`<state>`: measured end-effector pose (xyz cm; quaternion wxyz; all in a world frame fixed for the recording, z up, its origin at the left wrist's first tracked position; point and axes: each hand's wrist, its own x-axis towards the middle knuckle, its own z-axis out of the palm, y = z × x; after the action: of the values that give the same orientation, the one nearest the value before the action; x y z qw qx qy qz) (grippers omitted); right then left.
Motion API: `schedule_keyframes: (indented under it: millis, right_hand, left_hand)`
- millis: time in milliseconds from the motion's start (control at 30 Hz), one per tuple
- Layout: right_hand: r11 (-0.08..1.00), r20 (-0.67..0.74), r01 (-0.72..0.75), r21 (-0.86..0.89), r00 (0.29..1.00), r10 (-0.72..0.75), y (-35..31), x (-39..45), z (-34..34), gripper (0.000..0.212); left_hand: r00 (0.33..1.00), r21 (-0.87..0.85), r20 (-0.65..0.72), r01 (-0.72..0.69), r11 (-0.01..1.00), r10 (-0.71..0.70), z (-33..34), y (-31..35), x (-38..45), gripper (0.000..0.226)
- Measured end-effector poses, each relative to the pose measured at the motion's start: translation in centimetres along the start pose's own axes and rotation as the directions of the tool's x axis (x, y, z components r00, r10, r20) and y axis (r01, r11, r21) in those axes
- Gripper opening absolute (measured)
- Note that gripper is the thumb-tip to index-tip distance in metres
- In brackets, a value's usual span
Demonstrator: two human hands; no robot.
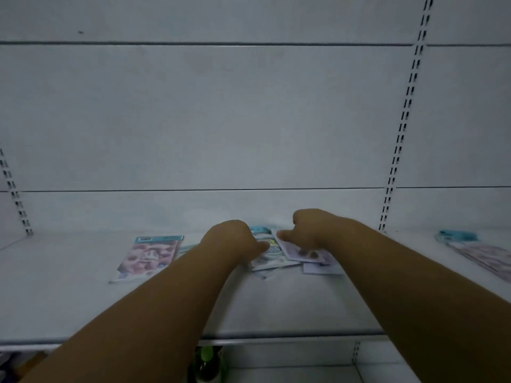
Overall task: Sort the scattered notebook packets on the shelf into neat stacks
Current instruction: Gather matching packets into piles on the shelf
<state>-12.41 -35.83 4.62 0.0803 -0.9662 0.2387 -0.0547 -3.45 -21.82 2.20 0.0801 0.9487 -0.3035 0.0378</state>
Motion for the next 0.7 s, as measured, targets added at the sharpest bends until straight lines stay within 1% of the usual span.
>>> schedule_keyframes:
  millis: [67, 167, 200, 267, 300, 367, 400, 433, 500, 533, 600, 667, 700]
  right_hand:
    - [0.999, 0.011, -0.051, 0.006, 0.999, 0.051, -0.2, -0.3, 0.9, 0.048]
    - [0.994, -0.001, -0.111, 0.010, 0.994, 0.111, -0.7, -0.5, 1.4, 0.057]
    - [0.992, 0.028, -0.128, 0.018, 0.991, 0.128, -0.8, -0.5, 1.4, 0.056]
    - [0.986, 0.075, -0.158, 0.054, 0.985, 0.154, -0.7, -0.3, 1.2, 0.045]
    - [0.981, 0.077, -0.173, 0.087, 0.983, 0.167, -0.6, -0.3, 1.0, 0.040]
    - [0.970, 0.055, -0.201, 0.138, 0.979, 0.195, -0.4, -0.5, 0.7, 0.043]
    - [0.966, 0.035, -0.205, 0.155, 0.979, 0.202, -0.3, -0.6, 0.5, 0.042]
    - [0.960, 0.007, -0.195, 0.201, 0.980, 0.197, -0.1, -0.5, 0.4, 0.036]
    - [0.903, -0.055, -0.176, 0.392, 0.975, 0.214, 0.2, -0.5, -0.2, 0.019]
    - [0.876, -0.112, -0.151, 0.458, 0.968, 0.226, 0.5, -0.5, -0.6, 0.016]
    - [0.869, -0.269, -0.055, 0.491, 0.939, 0.212, 0.7, -0.7, -1.7, 0.018]
    - [0.831, -0.383, 0.049, 0.554, 0.901, 0.202, 0.6, -1.4, -2.9, 0.015]
    - [0.783, -0.405, 0.096, 0.615, 0.890, 0.209, 0.5, -1.8, -3.5, 0.014]
  left_hand:
    - [0.999, -0.011, 0.033, -0.006, 1.000, 0.006, 0.2, -0.1, 0.1, 0.047]
    - [0.999, -0.097, 0.038, 0.012, 0.995, -0.008, 0.6, -0.4, 0.3, 0.044]
    - [1.000, -0.132, 0.025, 0.019, 0.991, -0.015, 0.7, -0.6, 0.4, 0.043]
    - [0.999, -0.213, -0.008, 0.047, 0.976, -0.050, 0.6, -0.9, 0.4, 0.041]
    - [0.997, -0.255, -0.012, 0.069, 0.964, -0.075, 0.6, -1.1, 0.3, 0.040]
    - [0.992, -0.322, -0.002, 0.122, 0.939, -0.130, 0.6, -1.1, 0.0, 0.038]
    - [0.989, -0.345, 0.003, 0.140, 0.928, -0.148, 0.5, -1.1, -0.1, 0.037]
    - [0.987, -0.372, 0.011, 0.154, 0.916, -0.161, 0.5, -1.1, -0.2, 0.037]
    - [0.983, -0.449, 0.019, 0.170, 0.877, -0.181, 0.2, -1.2, -0.5, 0.036]
    - [0.982, -0.495, 0.020, 0.174, 0.851, -0.189, 0.0, -1.2, -0.5, 0.035]
    - [0.986, -0.582, 0.041, 0.156, 0.798, -0.162, -0.4, -1.1, -0.5, 0.035]
    - [0.992, -0.710, 0.046, 0.113, 0.695, -0.115, -0.7, -0.9, -0.7, 0.023]
    - [0.994, -0.766, 0.036, 0.095, 0.635, -0.105, -0.7, -0.8, -0.9, 0.017]
